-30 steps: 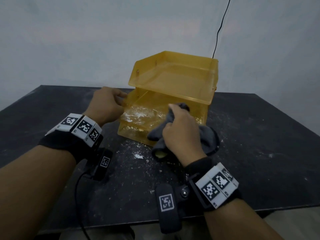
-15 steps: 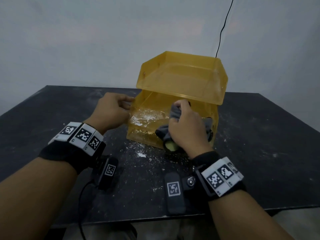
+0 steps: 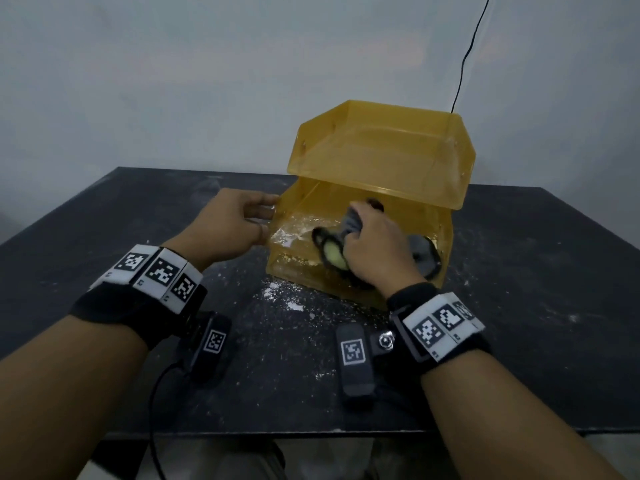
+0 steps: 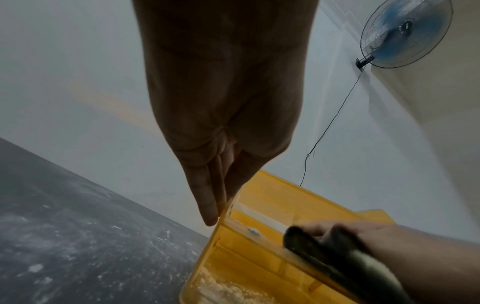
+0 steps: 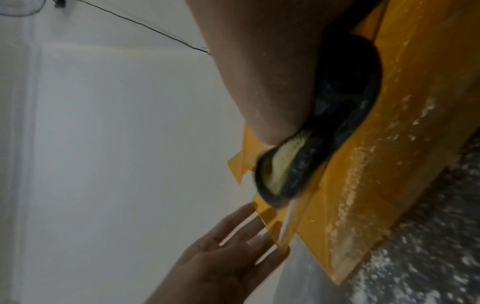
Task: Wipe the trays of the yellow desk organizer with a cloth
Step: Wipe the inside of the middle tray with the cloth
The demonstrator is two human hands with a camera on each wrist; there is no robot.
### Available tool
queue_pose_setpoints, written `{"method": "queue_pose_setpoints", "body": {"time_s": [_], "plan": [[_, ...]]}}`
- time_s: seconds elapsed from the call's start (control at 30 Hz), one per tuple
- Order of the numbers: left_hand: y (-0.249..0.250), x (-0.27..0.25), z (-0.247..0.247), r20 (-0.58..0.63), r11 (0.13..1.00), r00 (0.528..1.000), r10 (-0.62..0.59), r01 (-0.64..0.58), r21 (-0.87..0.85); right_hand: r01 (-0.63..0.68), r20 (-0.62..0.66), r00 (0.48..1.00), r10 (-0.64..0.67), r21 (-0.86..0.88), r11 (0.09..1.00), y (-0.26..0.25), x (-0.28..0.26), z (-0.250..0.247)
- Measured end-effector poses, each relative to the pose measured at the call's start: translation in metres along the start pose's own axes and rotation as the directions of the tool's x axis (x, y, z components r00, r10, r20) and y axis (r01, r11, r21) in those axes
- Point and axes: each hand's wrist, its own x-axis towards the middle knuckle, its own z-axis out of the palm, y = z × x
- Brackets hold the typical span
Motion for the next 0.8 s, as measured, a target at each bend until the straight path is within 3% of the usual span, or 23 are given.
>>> {"method": "queue_pose_setpoints", "body": {"time_s": [0.1,0.2,0.27,0.37,0.4,0.47,0.57,0.7,0.73,0.8], "plan": [[0.001,-0.002,0.0,0.035,0.999,0.999,-0.017,0.018,-0.043,0.109,0.149,0.984,-0.094,-0.096,0.989,-0.009,0.002,0.011],[0.004,-0.003,0.0,0.051,0.994,0.998,-0.029,0.034,-0.107,0.294,0.197,0.933,-0.301,0.065,0.953,-0.019,-0.001,0.016],[0.005,-0.004,0.0,0.054,0.99,0.998,-0.04,0.047,-0.136,0.337,0.152,0.916,-0.371,0.21,0.918,-0.02,-0.002,0.014],[0.005,-0.007,-0.002,0.065,0.982,0.996,-0.064,0.074,-0.175,0.198,-0.068,0.98,-0.186,0.304,0.932,-0.016,0.009,0.007],[0.005,-0.009,-0.004,0.062,0.981,0.995,-0.073,0.083,-0.175,0.124,-0.064,0.992,-0.111,0.254,0.959,-0.014,0.015,0.006],[0.006,-0.012,-0.007,0.052,0.979,0.994,-0.093,0.1,-0.175,0.038,0.097,0.994,-0.046,0.082,0.996,-0.014,0.023,0.009],[0.007,-0.015,-0.009,0.062,0.973,0.992,-0.109,0.119,-0.199,0.162,0.208,0.965,-0.161,0.011,0.987,-0.021,0.021,0.019],[0.009,-0.017,-0.009,0.062,0.973,0.993,-0.102,0.113,-0.202,0.336,0.245,0.89,-0.385,0.22,0.916,-0.025,0.01,0.017],[0.008,-0.018,-0.01,0.063,0.971,0.993,-0.104,0.115,-0.208,0.333,0.213,0.894,-0.395,0.273,0.902,-0.025,0.008,0.016],[0.007,-0.019,-0.012,0.068,0.965,0.991,-0.113,0.125,-0.23,0.245,0.076,0.956,-0.282,0.318,0.916,-0.023,0.01,0.016]]}}
